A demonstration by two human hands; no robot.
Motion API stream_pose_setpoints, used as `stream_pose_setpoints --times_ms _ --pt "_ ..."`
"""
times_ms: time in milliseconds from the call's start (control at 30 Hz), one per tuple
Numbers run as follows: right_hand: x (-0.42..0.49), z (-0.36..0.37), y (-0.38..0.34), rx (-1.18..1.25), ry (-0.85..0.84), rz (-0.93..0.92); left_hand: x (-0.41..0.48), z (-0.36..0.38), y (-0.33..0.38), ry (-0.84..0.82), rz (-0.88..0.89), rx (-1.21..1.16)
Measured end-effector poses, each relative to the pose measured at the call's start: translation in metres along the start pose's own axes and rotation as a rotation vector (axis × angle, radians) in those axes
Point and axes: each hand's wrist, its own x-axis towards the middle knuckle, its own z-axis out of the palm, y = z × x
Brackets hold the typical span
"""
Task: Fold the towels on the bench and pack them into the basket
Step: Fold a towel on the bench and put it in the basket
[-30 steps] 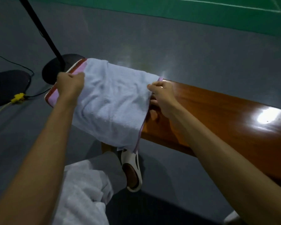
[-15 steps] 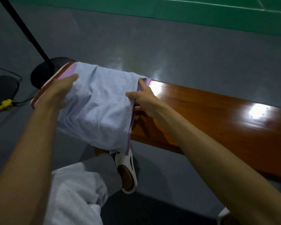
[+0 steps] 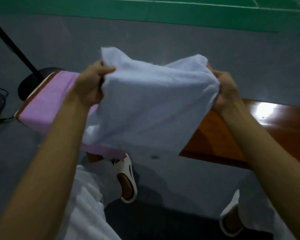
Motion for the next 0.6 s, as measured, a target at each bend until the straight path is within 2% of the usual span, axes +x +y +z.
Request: stream_pose_setpoints --times_ms 167,300,367,500,600 --pt "-0.011 -0.107 -0.019 -0.205 0.110 0.058 0.000 0.077 -0.048 -0.104 -0.199 0.076" --pt "-0.022 -0.171 -0.021 -0.029 0.055 0.230 -0.007 0.125 -0.071 -0.139 -0.260 0.128" --pt "-0.024 -0.192 -0.029 -0.134 0.111 0.233 -0.009 0.141 -0.077 -0.142 -0.310 0.174" --pt "-0.030 -0.221 -0.043 -0.423 0.218 0.273 -0.009 0.154 -0.085 -0.021 -0.482 0.321" --pt "-0.033 -0.229 -0.046 -0.666 0.359 0.202 -0.008 0.159 -0.088 0.006 -0.525 0.292"
